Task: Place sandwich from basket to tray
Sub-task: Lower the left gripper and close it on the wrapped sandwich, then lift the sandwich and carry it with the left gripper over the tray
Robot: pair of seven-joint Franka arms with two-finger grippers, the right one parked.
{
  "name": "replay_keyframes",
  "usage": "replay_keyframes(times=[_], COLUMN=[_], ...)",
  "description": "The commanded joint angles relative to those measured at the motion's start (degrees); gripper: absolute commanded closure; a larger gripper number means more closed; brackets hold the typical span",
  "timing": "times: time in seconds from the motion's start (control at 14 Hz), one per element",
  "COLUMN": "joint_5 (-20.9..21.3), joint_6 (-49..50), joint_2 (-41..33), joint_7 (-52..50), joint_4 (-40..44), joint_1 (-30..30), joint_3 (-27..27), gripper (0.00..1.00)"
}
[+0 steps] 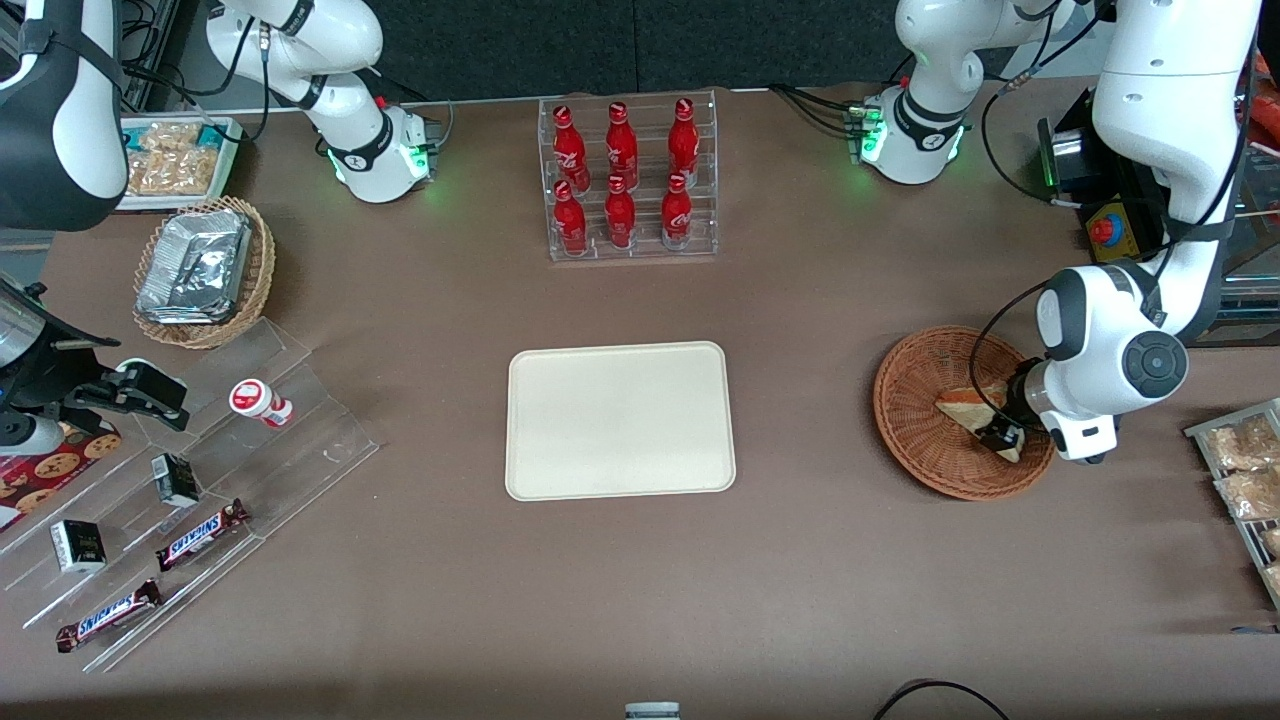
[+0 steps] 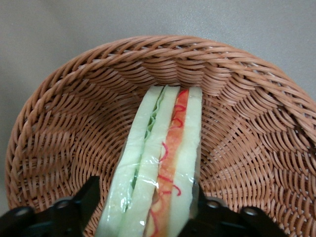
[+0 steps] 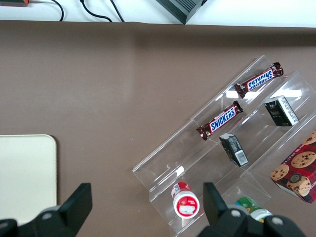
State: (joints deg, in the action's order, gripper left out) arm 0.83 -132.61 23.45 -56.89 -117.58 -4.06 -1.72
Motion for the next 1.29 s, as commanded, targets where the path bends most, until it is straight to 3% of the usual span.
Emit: replay_keyframes(times=[0.0, 0.21, 0.5, 1.0, 1.21], joint_5=[0.3, 0.2, -0.9, -0.6, -0.1], joint_6=[0.3, 5.2, 21.1, 20.8, 20.5], joint_2=[-1.7, -3.8, -2.5, 7.3, 12.7], joint_7=[-1.3, -5.1, -12.0, -16.0, -8.5], joint_4=[0.7, 5.7, 22.2, 36.3, 43.8], joint_1=[0.3, 4.0, 13.3, 32.9, 37.6], joint_3=[-0.3, -1.5, -1.6, -1.5, -1.5], gripper=[0.96, 1.00, 1.00, 1.00, 0.99])
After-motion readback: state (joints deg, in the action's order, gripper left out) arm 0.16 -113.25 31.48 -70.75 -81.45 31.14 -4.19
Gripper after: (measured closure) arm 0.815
